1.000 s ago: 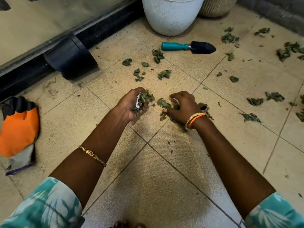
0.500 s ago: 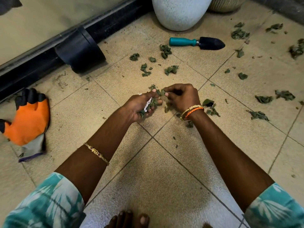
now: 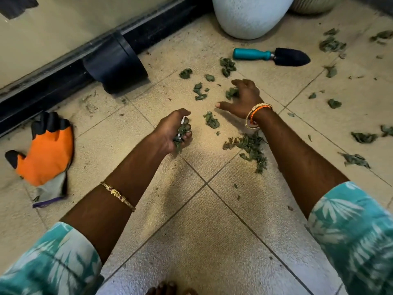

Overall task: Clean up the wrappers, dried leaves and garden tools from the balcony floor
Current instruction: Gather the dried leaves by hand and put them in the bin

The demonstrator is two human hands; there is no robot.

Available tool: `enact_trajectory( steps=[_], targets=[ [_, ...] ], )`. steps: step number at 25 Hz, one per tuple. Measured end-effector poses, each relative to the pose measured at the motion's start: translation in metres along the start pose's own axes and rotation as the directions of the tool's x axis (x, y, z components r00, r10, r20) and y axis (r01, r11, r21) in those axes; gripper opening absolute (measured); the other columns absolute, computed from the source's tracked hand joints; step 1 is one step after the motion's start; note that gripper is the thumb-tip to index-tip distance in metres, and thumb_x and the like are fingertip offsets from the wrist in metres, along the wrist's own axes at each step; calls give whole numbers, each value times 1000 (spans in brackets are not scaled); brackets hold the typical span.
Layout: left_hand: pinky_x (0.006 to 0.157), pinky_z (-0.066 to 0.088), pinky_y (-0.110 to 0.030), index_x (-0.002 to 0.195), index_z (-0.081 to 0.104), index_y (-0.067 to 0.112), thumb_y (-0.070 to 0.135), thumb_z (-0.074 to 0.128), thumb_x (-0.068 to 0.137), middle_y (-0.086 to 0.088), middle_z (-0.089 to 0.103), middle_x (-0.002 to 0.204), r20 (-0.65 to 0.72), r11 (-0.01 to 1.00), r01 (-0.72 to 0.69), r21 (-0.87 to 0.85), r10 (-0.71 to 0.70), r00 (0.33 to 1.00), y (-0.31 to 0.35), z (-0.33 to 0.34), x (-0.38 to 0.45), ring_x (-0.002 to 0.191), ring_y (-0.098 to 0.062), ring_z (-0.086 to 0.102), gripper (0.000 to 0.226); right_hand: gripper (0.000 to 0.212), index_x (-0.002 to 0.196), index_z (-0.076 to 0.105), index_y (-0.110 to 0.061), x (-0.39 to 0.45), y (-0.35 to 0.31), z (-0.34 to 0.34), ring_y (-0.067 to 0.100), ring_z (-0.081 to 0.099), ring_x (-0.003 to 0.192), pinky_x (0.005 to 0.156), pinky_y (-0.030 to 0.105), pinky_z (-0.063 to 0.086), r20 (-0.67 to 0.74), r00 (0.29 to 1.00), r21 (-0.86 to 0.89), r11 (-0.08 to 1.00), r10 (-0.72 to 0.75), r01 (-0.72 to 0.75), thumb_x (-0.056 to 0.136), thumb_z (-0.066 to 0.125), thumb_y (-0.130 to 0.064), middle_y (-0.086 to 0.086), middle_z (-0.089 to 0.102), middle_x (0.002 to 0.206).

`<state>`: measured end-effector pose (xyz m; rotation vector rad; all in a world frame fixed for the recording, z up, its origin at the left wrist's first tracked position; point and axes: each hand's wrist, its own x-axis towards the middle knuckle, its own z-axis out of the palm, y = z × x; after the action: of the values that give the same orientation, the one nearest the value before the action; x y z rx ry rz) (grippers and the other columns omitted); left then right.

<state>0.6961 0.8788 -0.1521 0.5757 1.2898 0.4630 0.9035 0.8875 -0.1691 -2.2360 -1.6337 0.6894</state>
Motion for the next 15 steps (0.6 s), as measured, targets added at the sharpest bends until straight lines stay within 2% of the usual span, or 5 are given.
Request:
enact_trajectory(
  steps=[3, 7, 11, 13, 15],
  targets=[
    [38, 22, -14, 55, 35, 17, 35, 48, 88, 2, 37, 45, -16, 999, -2, -38, 2, 1000, 0, -12, 3, 35, -12, 33, 40, 76, 138, 40, -16, -2, -14, 29, 33, 26, 136, 111, 40, 30, -18, 996, 30, 996, -84, 85, 77, 65, -55, 17, 26, 148],
    [37, 25, -16, 52, 35, 16, 36, 47, 83, 1, 37, 45, -3, 992, -8, -125, 8, 1000, -4, -21, 5, 36, -14, 32, 39, 40, 126, 52, -8, -39, -23, 73, 35, 29, 132, 106, 38, 32, -73, 939, -126, 937, -336, 325, 90, 59, -24, 16, 36, 143],
    [44, 36, -21, 61, 39, 15, 28, 57, 81, 1, 41, 50, -57, 983, -29, -180, 19, 998, -7, -19, 8, 46, -13, 40, 30, 20, 102, 65, -5, -44, -7, 80, 38, 56, 101, 76, 34, 45, -140, 852, -222, 855, -504, 469, 86, 55, 3, 18, 61, 109],
    [60, 41, -23, 63, 42, 13, 25, 60, 83, 0, 49, 48, -44, 983, -16, -185, 8, 999, -7, -17, 7, 51, -14, 48, 29, 17, 94, 70, -5, -43, -7, 69, 33, 61, 89, 75, 33, 48, -144, 845, -184, 853, -515, 488, 84, 59, 2, 15, 67, 96],
    [68, 46, -21, 66, 48, 13, 24, 57, 87, -2, 59, 51, 15, 987, 8, -160, -6, 1000, -8, -15, 4, 55, -13, 55, 26, 20, 94, 74, -6, -46, -13, 53, 22, 65, 83, 75, 26, 49, -200, 919, 58, 932, -341, 358, 81, 62, 4, 11, 70, 92]
  ],
)
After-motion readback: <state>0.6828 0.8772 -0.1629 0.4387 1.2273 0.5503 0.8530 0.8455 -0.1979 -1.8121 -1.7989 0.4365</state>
